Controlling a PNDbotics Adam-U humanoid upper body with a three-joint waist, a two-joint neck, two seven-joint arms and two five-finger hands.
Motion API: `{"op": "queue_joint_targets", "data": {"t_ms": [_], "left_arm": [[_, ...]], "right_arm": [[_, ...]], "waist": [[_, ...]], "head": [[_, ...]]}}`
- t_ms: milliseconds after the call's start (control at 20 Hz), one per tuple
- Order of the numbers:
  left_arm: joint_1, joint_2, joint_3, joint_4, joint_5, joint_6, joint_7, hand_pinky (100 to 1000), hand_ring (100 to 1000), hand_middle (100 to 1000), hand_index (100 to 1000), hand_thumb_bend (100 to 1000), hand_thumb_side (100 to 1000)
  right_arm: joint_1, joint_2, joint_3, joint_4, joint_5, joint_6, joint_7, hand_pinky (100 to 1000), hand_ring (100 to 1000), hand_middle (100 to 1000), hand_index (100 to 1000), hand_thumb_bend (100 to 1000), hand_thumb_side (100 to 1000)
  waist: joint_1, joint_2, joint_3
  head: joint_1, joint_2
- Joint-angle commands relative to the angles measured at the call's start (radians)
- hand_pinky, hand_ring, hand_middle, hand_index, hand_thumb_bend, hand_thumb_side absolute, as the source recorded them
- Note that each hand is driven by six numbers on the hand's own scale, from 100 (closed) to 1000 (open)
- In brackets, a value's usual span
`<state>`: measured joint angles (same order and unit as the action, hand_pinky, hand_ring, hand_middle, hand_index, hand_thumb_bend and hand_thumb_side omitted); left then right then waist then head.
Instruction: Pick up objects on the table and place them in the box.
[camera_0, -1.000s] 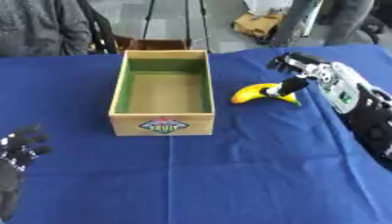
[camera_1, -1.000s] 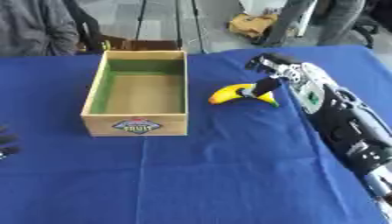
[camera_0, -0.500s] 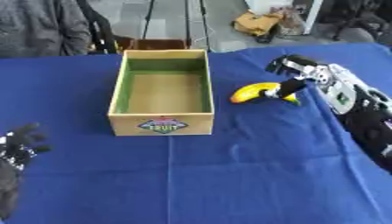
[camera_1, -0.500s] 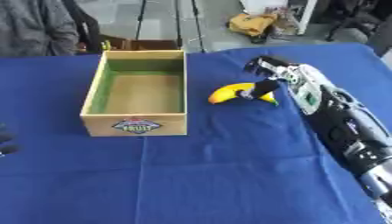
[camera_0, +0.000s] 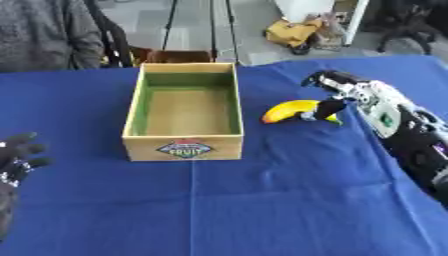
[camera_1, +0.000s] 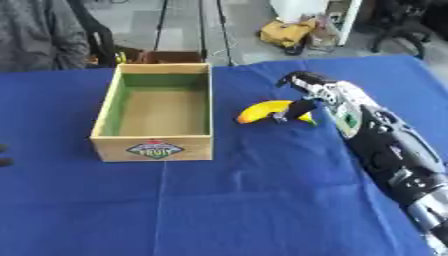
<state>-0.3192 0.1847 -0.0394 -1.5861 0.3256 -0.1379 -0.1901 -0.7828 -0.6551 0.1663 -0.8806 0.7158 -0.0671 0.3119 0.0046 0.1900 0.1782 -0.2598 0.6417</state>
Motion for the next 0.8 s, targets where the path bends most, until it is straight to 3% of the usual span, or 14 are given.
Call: {"op": "queue_joint_targets", "data": {"t_ms": [50, 800], "left_arm": [[-0.017, 0.020, 0.004, -0.014, 0.005, -0.002, -0.002, 696, 741, 727, 547, 256, 958], [-0.045, 0.043, 0.003, -0.021, 0.011, -0.005, -0.002, 695, 740, 726, 546, 244, 954]], "right_arm": [[-0.012, -0.026, -0.012, 0.001, 0.029, 0.016, -0.026, 820, 891, 884, 889, 470, 420], [0.004, -0.035, -0.025, 0.035, 0.034, 0.035, -0.084, 750, 795, 805, 847, 393, 410]], "waist": [[0.000, -0.013, 0.001], [0.015, -0.003, 0.007]], "head": [[-0.005, -0.016], [-0.008, -0.062]]}}
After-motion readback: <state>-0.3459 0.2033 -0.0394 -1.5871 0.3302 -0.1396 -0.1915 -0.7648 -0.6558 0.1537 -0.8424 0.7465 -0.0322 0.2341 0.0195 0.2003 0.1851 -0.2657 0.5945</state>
